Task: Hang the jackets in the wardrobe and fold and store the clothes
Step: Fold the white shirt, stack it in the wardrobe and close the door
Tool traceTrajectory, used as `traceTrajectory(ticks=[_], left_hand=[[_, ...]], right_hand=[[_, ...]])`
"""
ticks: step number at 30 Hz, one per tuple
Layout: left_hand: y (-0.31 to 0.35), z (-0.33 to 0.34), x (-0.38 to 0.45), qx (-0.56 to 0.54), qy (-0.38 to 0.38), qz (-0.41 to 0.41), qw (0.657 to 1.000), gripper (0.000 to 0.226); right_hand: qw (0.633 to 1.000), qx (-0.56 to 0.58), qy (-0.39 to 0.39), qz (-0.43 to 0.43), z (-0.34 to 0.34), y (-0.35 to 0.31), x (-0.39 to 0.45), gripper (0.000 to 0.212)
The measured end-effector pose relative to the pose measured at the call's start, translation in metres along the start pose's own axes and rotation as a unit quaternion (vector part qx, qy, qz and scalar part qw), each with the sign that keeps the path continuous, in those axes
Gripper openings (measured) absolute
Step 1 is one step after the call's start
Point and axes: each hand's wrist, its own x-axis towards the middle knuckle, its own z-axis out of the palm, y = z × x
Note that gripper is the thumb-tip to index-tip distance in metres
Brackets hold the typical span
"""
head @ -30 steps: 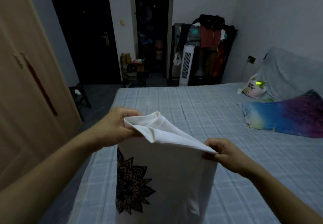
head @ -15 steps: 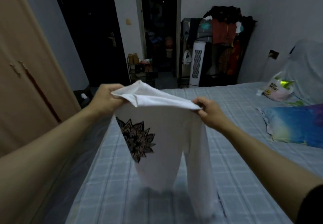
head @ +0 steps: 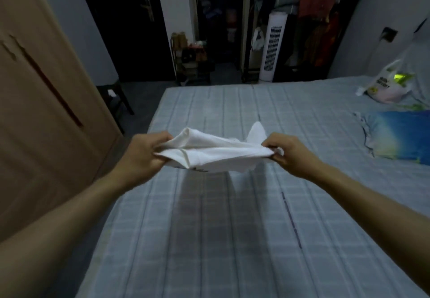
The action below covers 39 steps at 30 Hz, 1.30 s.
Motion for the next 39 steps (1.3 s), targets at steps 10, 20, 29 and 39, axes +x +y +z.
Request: traceTrajectory(ticks=[10,20,29,39], left_hand=[[-0.068,0.157,-0.293,-0.044,-0.239,0.043,0.969,0.009],[-0.078,0.242,-0.441,0.092,-0.331,0.139,0.929,0.039],[-0.103,0.247,-0.439,-0.043,-0.338,-0.002,0.940,0.035],[-0.165,0.322,-0.322,0.130,-0.226,-0.194,0.946,0.066]], right_hand=[[0.968,-0.021,-0.242,0.060,0.240,-0.002,-0.252,0.011],[0.956,-0.117,-0.254,0.082,0.333,-0.035,-0.374,0.025],[0.878,-0.103,-0.417,0.210,0.328,-0.059,-0.318,0.052],[0.973,-0.053,-0.175,0.138,0.410,-0.002,-0.217,0.055]])
